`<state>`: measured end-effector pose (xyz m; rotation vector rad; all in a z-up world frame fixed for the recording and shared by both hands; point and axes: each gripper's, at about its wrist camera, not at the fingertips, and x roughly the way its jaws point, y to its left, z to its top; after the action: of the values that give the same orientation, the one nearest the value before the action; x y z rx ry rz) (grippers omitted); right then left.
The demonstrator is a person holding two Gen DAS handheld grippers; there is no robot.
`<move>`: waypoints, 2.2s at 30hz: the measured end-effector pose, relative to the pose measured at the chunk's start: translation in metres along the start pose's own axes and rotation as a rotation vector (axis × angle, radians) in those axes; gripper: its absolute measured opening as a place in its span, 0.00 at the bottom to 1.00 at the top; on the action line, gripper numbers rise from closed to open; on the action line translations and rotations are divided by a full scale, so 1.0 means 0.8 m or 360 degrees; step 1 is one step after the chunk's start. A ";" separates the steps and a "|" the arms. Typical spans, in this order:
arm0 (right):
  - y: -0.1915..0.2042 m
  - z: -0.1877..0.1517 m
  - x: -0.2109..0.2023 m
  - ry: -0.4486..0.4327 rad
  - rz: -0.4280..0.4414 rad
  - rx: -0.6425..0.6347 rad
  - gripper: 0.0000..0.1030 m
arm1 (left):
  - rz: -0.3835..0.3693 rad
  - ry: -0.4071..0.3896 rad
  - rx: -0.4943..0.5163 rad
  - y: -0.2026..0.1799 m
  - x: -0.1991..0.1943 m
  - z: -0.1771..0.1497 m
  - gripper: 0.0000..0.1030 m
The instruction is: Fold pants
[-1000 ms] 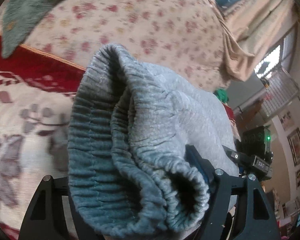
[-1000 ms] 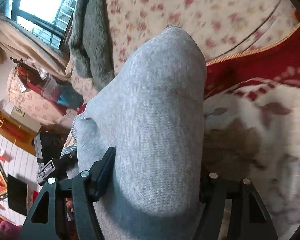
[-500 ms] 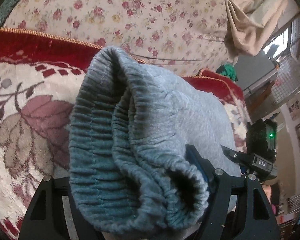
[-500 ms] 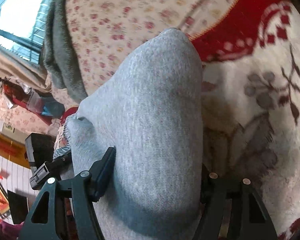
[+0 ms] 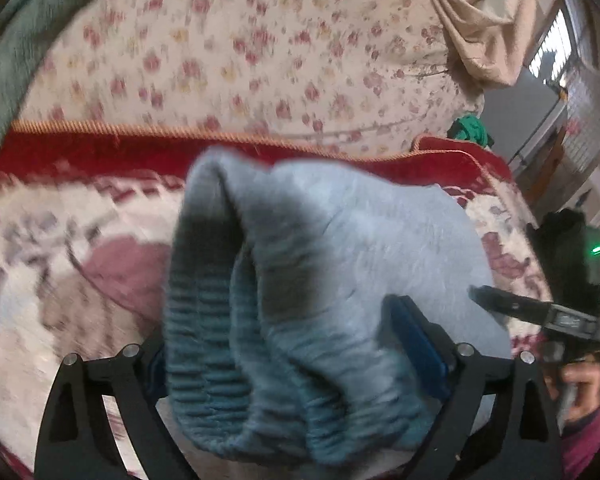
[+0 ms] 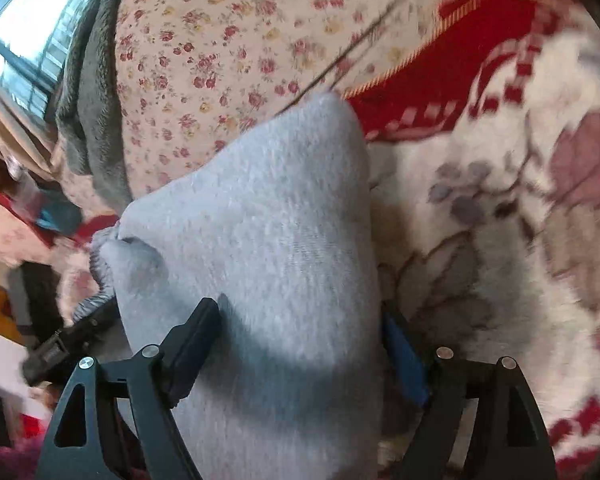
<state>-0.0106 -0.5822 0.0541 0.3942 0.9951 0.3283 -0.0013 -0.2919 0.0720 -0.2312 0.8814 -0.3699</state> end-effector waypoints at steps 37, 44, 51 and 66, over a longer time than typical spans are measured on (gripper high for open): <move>0.127 -0.069 -0.075 -0.0460 -0.0531 -0.0233 0.84 | 0.0305 -0.0349 0.0218 -0.085 -0.097 -0.014 0.93; 0.130 -0.071 -0.072 -0.0449 -0.0508 -0.0231 0.84 | 0.0331 -0.0358 0.0233 -0.085 -0.099 -0.015 0.93; 0.125 -0.073 -0.067 -0.0426 -0.0496 -0.0212 0.84 | 0.0345 -0.0344 0.0242 -0.080 -0.098 -0.014 0.93; 0.122 -0.073 -0.064 -0.0413 -0.0491 -0.0195 0.84 | 0.0346 -0.0337 0.0241 -0.081 -0.094 -0.015 0.93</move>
<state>-0.0954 -0.5089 0.1088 0.1621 0.7626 0.0558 -0.0684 -0.3211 0.1398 -0.0328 0.6589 -0.2039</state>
